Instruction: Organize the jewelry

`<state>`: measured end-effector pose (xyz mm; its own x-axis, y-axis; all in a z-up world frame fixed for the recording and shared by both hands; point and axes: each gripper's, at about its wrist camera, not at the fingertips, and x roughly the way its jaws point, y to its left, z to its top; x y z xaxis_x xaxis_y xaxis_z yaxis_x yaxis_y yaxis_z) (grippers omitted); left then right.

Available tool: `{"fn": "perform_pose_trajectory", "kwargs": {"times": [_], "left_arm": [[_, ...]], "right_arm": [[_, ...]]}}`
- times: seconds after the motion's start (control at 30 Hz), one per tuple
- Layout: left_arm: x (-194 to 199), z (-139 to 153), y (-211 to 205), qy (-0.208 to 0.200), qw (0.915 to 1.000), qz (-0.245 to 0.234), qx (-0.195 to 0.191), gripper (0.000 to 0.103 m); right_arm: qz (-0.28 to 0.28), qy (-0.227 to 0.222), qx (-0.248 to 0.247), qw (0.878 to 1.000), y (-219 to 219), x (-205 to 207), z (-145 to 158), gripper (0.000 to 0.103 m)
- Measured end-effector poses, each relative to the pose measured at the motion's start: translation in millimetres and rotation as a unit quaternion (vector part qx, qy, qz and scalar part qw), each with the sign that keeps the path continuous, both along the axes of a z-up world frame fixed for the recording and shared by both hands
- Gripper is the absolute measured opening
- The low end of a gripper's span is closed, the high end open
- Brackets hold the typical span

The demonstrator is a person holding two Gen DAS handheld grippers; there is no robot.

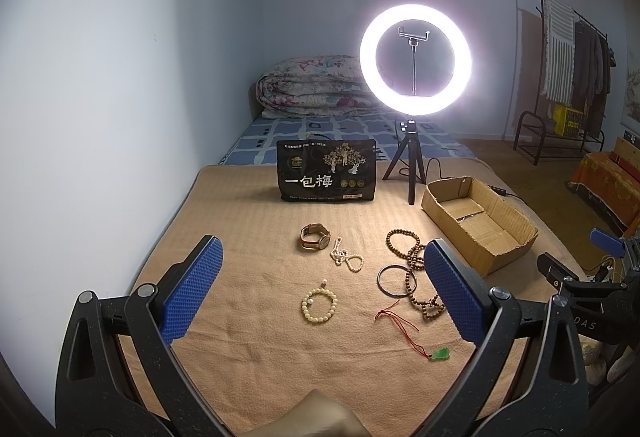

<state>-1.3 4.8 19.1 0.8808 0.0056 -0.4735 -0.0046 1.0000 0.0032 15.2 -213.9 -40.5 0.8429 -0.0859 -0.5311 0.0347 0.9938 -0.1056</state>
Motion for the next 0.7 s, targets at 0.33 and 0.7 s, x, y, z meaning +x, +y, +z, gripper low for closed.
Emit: {"fn": "perform_pose_trajectory", "kwargs": {"times": [0.33,0.7], "left_arm": [[-0.4,-0.7,-0.5,-0.001,1.0,0.0,0.0,0.102],[-0.2,-1.2,-0.5,0.0,1.0,0.0,0.001,0.102]], "right_arm": [[0.001,0.001,0.002,1.0,0.1,-0.1,-0.9,0.103],[0.003,0.005,0.003,1.0,0.9,1.1,-2.2,0.103]]}}
